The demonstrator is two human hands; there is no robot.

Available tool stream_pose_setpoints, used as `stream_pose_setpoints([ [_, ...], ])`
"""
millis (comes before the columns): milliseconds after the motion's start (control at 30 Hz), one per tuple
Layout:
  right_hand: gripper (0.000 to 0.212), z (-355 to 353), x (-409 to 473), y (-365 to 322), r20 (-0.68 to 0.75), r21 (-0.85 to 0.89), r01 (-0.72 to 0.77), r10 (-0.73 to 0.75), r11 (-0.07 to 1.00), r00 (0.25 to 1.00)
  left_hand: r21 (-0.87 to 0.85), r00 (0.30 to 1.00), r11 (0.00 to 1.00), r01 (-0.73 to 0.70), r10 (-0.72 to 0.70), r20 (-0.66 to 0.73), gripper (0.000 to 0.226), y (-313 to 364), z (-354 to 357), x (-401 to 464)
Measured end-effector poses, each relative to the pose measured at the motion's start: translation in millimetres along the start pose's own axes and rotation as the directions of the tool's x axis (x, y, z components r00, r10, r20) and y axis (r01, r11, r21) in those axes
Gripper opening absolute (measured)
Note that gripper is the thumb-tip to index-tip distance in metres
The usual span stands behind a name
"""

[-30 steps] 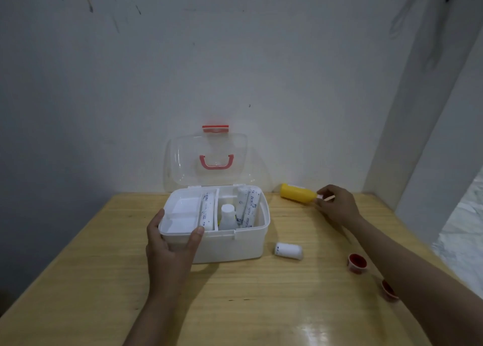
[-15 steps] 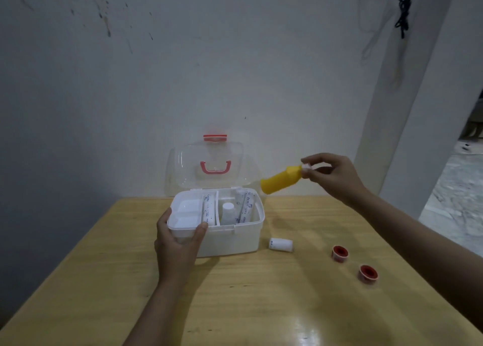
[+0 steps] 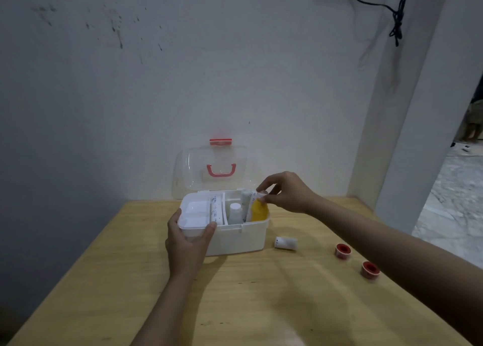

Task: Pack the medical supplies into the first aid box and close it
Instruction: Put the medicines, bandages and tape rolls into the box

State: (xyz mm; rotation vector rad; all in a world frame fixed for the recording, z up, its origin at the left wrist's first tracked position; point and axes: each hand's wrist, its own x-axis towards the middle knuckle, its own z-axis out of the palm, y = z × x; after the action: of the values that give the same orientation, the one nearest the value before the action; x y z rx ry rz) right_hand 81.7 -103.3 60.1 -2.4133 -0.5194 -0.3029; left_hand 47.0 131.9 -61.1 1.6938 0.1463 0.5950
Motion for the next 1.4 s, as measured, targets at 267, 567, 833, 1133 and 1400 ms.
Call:
stream_pose_setpoints([
  [267,0.023,16.8,-6.4,-2.0,0.141,-0.062,-0.002,0.011,0.998,0.99,0.001,1.0,1.0,0.008,-0.008,-0.005,0.085,-4.3,1.3,2.7],
  [567,0.023,-7.6,-26.8,5.7,0.037,-0.039,-0.009,0.01,0.999,0.999,0.025,0.999,0.999,0.04,-0.04,0.007,0.084,-10.4,-1.3,4.8],
  [833,0.025,29.0,-77.5,54.6,0.042,-0.154,-0.259,0.268,0.953,0.962,0.037,0.999,0.998,0.053,-0.053,-0.002,0.085,-8.5,1.6,2.5],
  [1133,0.018,42.4,-81.5,61.2,-0.226,-0.117,-0.29,0.259,0.95,0.939,0.081,0.99,0.992,0.092,-0.099,0.095,0.088,14.3,-6.6,3.0],
  [1400,0.012,11.5,-56.3,-15.1,-0.323,0.036,-0.133,0.137,0.99,0.936,0.135,0.971,0.982,0.134,-0.157,0.179,0.093,18.1,-10.3,5.8],
])
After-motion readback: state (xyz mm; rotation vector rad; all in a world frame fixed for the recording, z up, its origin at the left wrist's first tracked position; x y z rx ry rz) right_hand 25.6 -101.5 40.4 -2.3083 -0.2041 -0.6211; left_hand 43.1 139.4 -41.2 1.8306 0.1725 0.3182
